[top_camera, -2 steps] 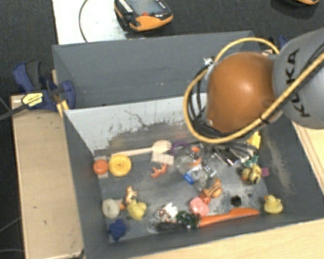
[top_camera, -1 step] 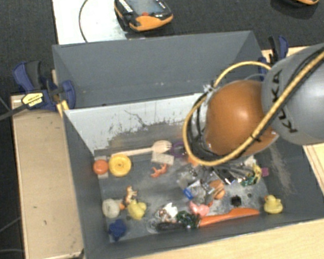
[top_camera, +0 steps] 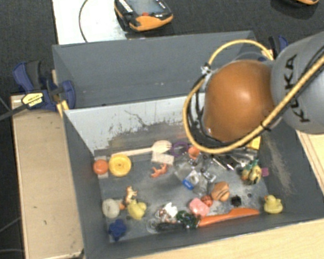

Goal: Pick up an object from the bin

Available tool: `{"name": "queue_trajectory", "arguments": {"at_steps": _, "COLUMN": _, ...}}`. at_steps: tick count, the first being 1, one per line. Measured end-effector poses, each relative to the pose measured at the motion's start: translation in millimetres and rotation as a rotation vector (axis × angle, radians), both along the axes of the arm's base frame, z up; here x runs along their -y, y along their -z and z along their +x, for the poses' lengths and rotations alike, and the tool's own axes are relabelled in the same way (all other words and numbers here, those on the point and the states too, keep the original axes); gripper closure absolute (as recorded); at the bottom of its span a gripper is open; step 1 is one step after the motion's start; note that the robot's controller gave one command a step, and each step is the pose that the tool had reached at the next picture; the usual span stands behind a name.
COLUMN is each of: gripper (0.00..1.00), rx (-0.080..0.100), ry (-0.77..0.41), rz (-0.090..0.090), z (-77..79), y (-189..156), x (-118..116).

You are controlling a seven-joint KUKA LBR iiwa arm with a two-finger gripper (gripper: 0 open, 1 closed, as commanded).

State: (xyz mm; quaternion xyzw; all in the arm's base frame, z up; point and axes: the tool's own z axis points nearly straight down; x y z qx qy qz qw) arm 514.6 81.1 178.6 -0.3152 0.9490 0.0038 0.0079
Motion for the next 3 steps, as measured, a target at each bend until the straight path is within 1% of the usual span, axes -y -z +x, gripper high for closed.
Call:
{"name": "queue_trajectory", "arguments": {"at_steps": 1, "gripper": 1.0, "rx": 0.002, "ry": 0.155, "rz": 0.0, "z": 9.7, "y": 27, "x": 30}}
{"name": "queue_trajectory", "arguments": {"at_steps": 2, "gripper": 1.0, "rx": -0.009, "ry": 0.301, "rz": -0.001, "z": 8.9, "y": 56, "x": 28}}
{"name": "queue_trajectory", "arguments": {"at_steps": 3, "gripper": 1.0, "rx": -0.004, "ry": 0.166, "rz": 0.0, "z": 22.7, "y": 30, "x": -10}}
